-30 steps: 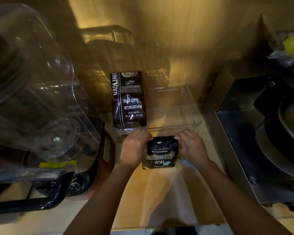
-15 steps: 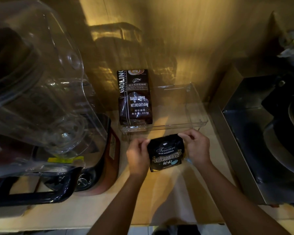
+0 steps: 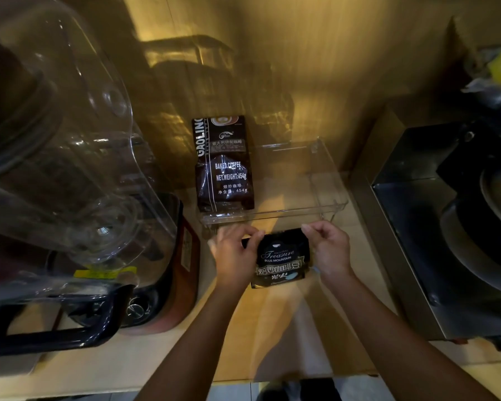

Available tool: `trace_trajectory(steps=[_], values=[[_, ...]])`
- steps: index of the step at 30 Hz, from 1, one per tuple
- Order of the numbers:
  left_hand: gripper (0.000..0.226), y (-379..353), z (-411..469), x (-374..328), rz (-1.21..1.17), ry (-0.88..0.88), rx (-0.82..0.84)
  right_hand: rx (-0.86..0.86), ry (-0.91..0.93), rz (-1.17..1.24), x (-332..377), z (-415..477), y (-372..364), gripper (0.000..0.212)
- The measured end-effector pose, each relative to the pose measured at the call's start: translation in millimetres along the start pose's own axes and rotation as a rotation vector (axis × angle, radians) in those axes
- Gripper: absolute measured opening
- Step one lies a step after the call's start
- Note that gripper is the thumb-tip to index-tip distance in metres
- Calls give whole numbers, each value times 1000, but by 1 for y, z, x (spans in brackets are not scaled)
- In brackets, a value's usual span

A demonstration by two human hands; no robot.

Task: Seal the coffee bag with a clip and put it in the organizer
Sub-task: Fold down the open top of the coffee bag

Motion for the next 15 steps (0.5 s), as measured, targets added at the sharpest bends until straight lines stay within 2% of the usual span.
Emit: trace_trajectory(steps=[2, 5, 10, 13, 15], values=[[2, -3, 8, -9, 193, -227, 145, 27, 45, -94, 2, 1, -1, 30], [10, -15, 14, -19, 282, -404, 287, 72, 94, -185, 5, 3, 1, 31], [8, -32, 18, -30, 194, -448, 348, 148, 130, -298, 7, 8, 19, 22], [6, -34, 20, -27, 194, -406, 299, 77, 103, -320, -6, 12, 40, 12], [5, -33, 19, -24, 184, -385, 290, 54, 37, -426, -21, 16, 55, 15]])
Point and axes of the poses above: each hand's wrist, its own z-axis towards the middle knuckle, its own y-axis out of the back of the hand, x = y × z, the point moved 1 cm from there along z, towards the middle knuckle, and after that the axes turned 12 degrees about -y, right-handed, at the moved point
